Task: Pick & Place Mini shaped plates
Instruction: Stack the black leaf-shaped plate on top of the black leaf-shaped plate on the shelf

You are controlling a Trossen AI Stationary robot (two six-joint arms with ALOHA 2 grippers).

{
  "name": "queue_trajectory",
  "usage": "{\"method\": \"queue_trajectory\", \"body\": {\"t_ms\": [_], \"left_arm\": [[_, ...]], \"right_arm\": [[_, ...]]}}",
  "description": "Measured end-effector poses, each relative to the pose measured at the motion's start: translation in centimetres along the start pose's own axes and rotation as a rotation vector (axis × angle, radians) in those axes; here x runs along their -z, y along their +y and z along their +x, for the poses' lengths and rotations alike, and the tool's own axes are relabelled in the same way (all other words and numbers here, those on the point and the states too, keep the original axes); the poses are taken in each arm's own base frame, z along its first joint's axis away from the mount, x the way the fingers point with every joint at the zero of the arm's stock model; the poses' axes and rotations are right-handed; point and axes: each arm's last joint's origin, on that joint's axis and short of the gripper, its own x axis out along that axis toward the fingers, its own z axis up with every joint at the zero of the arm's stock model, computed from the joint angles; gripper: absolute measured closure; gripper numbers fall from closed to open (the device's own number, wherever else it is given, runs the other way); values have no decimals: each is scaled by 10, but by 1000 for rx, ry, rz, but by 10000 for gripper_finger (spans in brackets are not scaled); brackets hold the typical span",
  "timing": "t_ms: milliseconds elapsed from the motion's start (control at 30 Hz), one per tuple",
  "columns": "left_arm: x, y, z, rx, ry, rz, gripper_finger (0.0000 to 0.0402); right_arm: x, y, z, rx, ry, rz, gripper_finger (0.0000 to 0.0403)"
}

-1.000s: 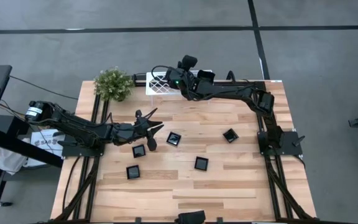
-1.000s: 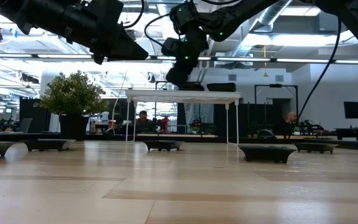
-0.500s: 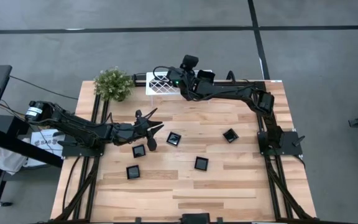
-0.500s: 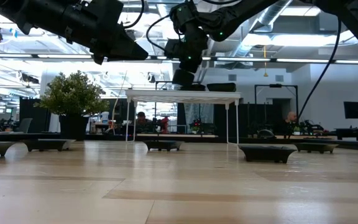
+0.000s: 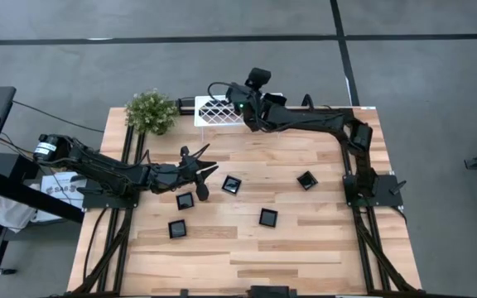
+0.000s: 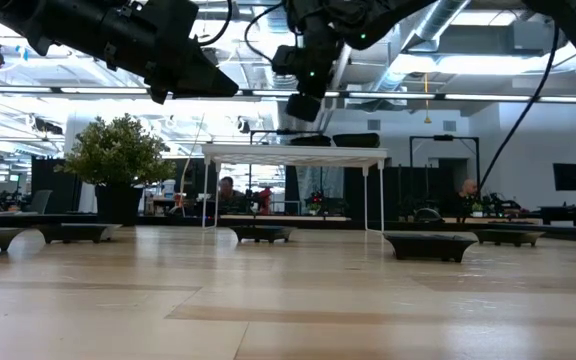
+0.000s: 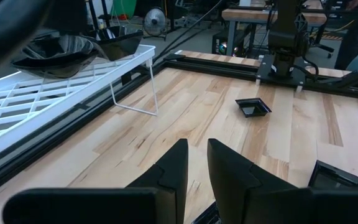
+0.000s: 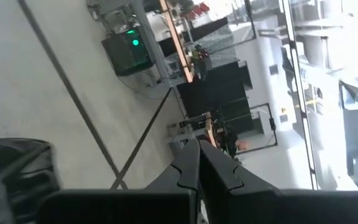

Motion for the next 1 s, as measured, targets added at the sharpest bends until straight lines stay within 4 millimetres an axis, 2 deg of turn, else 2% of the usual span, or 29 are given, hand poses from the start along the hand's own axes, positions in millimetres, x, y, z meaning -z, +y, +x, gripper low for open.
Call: {"method": "queue_trajectory", "body": {"t_ms": [133,267,400,500,600,800,1000], "left_arm": [[0,0,0,0,0,0,339],[0,0,0,0,-1,-1,339],[0,0,0,0,-1,0,339],[0,0,0,1,-1,-1,339],[0,0,0,0,-2,-2,339],[-1,0,0,-1,-9,-6,339],[-1,0,0,2,-12,-8,339]], "right_arm": [[5,-20,19,61,29,107,403],[20,-43,56,155,84,272,403],[43,-42,94,187,171,366,403],[54,-41,110,200,208,422,403],[60,-37,116,188,230,406,403],[54,-15,116,157,195,428,403],[54,-3,119,154,207,411,403]]}}
